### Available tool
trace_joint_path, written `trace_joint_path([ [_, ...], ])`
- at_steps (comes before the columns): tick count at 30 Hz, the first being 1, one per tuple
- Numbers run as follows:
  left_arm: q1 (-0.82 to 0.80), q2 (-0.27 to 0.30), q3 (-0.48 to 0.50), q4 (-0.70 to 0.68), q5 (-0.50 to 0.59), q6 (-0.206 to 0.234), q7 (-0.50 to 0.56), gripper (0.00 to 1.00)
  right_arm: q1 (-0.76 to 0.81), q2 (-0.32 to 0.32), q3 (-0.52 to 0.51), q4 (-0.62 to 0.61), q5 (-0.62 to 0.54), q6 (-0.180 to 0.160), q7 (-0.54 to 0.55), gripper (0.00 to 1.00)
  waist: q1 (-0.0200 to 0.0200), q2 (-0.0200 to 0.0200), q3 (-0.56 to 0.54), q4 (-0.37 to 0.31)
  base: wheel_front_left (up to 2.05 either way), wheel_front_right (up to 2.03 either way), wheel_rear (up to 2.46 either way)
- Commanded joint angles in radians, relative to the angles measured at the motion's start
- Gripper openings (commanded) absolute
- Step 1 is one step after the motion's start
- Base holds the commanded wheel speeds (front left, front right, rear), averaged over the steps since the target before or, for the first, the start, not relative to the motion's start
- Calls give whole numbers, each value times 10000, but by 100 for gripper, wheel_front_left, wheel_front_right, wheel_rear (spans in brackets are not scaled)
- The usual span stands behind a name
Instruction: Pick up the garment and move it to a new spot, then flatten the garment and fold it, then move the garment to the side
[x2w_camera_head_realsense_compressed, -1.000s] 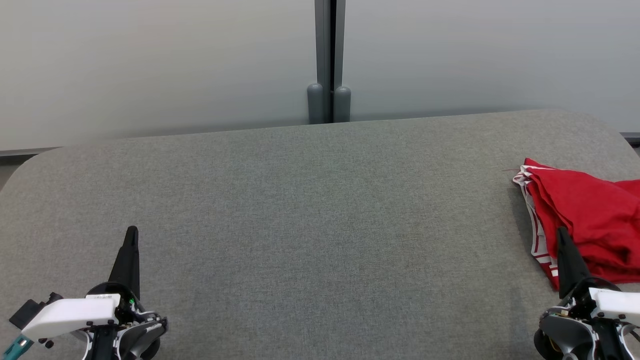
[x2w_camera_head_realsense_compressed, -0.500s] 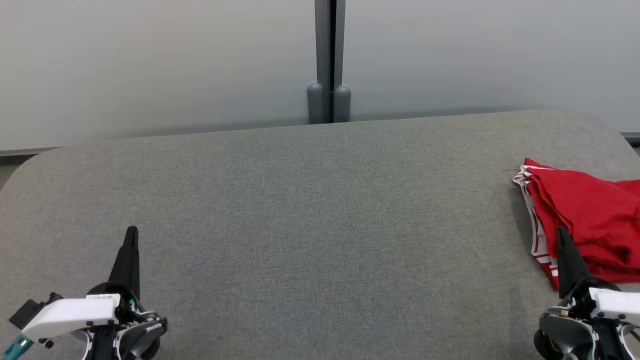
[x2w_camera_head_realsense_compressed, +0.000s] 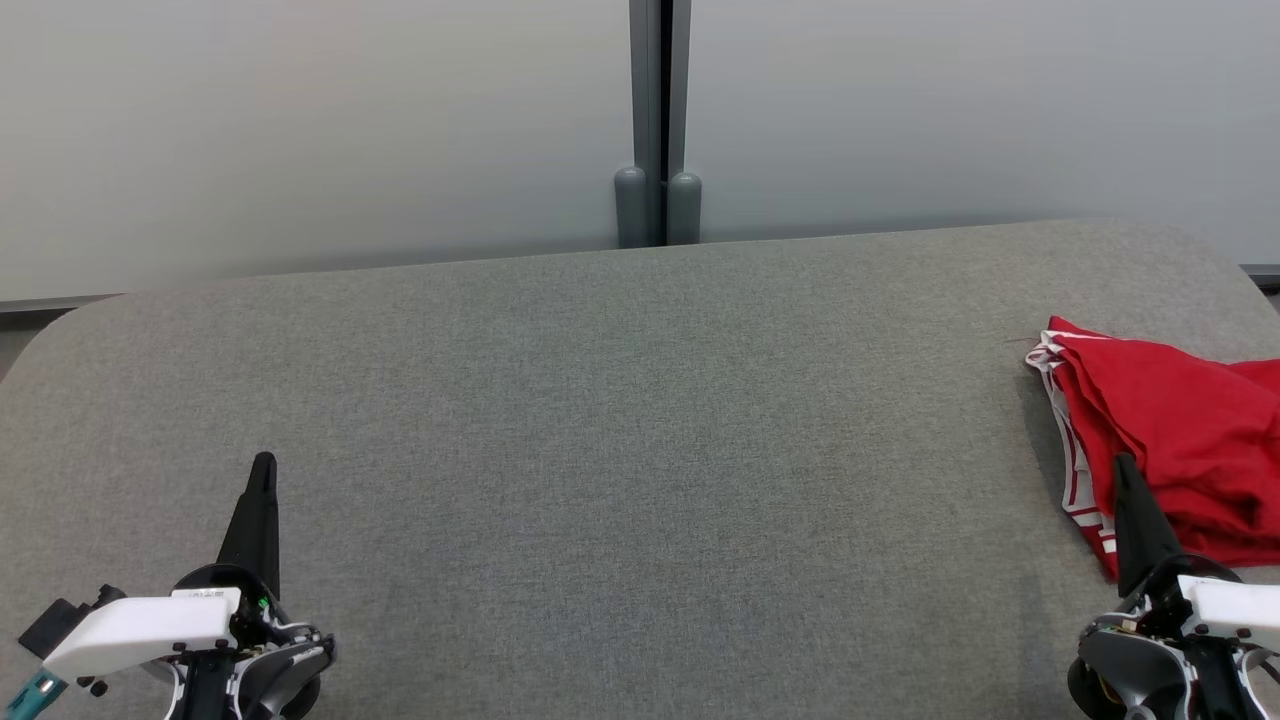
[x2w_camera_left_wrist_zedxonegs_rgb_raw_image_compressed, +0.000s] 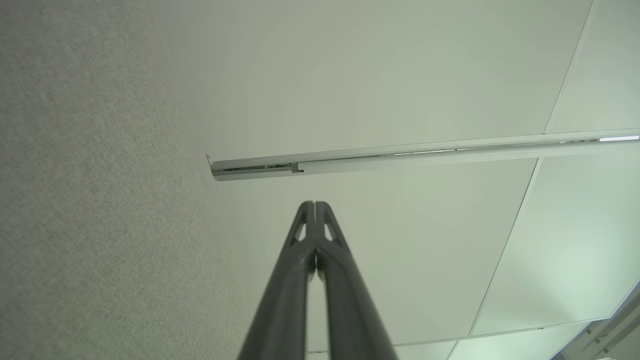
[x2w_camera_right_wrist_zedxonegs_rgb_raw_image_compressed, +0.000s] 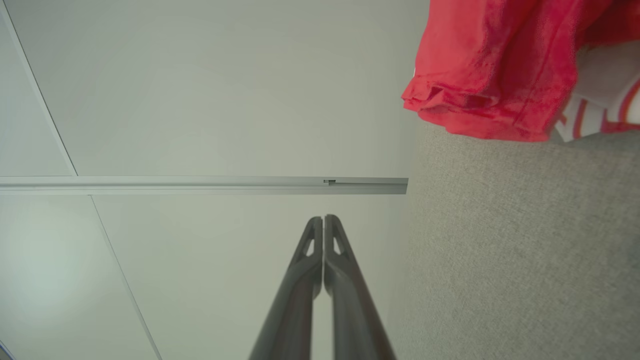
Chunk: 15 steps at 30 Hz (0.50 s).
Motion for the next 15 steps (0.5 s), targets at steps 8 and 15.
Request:
trace_joint_path([
  [8,-86,28,36,-23,-11,-36,32,0,-115,-2,-1,18,58,0,46,0,0,0,0,0,0,0,0],
  [15,-86,28,35,-23,-11,-36,32,0,-115,-2,1,18,59,0,46,0,0,0,0,0,0,0,0],
])
